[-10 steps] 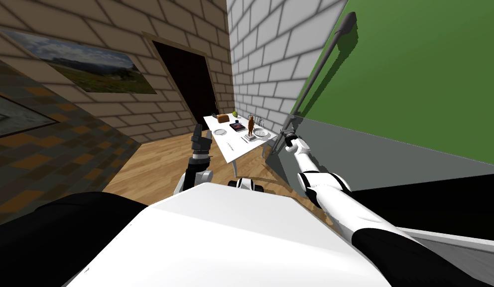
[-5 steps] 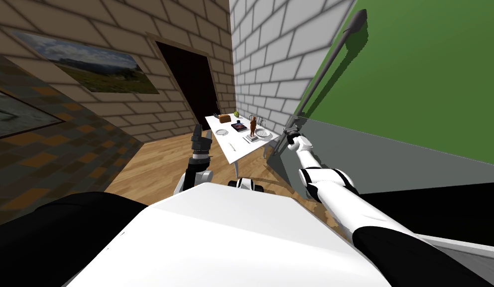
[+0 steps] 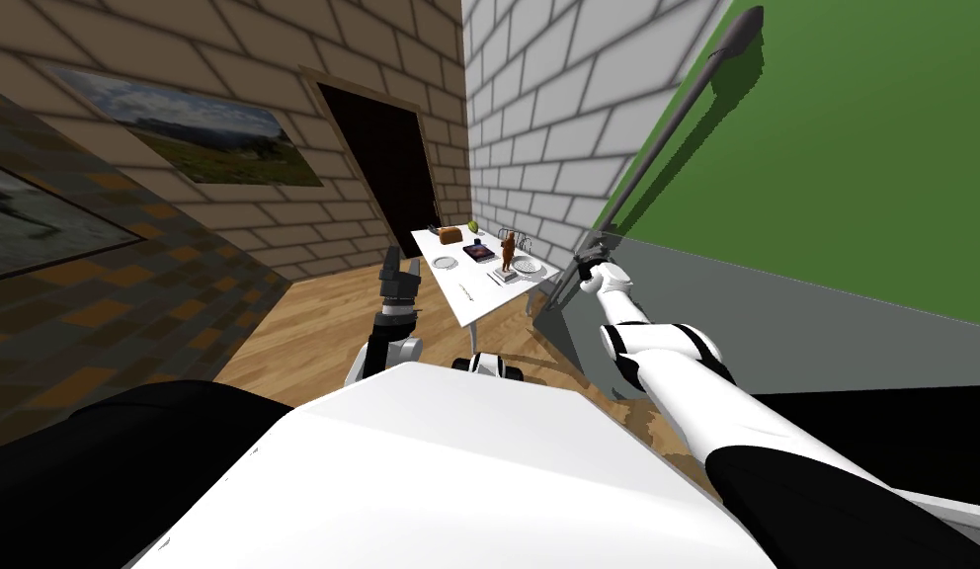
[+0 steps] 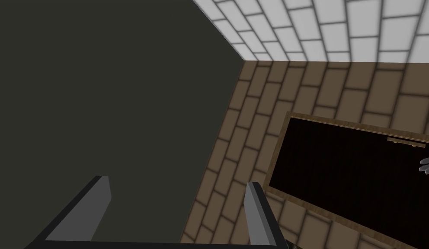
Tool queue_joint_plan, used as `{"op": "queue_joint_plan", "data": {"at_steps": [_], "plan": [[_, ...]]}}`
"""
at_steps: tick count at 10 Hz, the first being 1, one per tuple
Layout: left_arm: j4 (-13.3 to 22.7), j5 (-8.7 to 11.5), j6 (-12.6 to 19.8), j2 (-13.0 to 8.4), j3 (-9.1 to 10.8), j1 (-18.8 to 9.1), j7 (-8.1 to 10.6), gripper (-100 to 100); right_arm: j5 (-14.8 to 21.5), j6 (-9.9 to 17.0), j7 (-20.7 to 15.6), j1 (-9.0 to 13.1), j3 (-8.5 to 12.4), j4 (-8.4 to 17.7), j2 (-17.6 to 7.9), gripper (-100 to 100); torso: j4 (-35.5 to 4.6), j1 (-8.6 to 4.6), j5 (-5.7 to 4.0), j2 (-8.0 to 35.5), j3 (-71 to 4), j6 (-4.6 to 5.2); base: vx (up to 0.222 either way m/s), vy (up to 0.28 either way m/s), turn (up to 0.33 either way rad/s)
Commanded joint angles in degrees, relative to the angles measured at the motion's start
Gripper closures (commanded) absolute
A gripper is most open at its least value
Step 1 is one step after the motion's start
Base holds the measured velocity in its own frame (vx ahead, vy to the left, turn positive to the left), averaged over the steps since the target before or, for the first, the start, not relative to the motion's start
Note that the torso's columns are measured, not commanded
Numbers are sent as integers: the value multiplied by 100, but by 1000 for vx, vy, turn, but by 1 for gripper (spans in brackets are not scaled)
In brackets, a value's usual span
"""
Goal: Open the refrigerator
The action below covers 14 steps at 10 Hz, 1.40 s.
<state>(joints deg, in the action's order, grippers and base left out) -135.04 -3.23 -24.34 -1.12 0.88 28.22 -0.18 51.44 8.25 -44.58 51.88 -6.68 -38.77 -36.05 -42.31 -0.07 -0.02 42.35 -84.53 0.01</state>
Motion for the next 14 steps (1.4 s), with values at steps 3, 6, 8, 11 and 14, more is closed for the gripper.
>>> {"op": "queue_joint_plan", "data": {"at_steps": [3, 6, 8, 11, 14], "plan": [[0, 0, 0, 0, 0, 0, 0, 0, 221, 73, -158, 309, 129, 427, -74, -100, 3, 8, 2, -8, -5, 0, 12, 33, 21], [0, 0, 0, 0, 1, 0, 0, 0, 485, 129, -245, 453, 122, 603, -157, -100, 2, 0, 0, -4, -3, 0, 3, 12, 9], [0, 0, 0, 0, 0, 0, 0, 0, 457, -8, -51, 148, 420, 517, -400, -100, 3, 8, 2, -6, -4, -1, 0, 25, 185], [0, 0, 0, 0, 1, 0, 0, 0, 436, -103, 87, -150, 644, 450, -708, -100, 9, 0, -1, -20, -14, -1, -2, 29, 129], [0, 0, 0, -1, 1, 0, 0, 0, -640, -101, 23, -411, 217, 279, -712, -100, 13, 8, 1, -25, -18, -24, -1, 16, 72]]}}
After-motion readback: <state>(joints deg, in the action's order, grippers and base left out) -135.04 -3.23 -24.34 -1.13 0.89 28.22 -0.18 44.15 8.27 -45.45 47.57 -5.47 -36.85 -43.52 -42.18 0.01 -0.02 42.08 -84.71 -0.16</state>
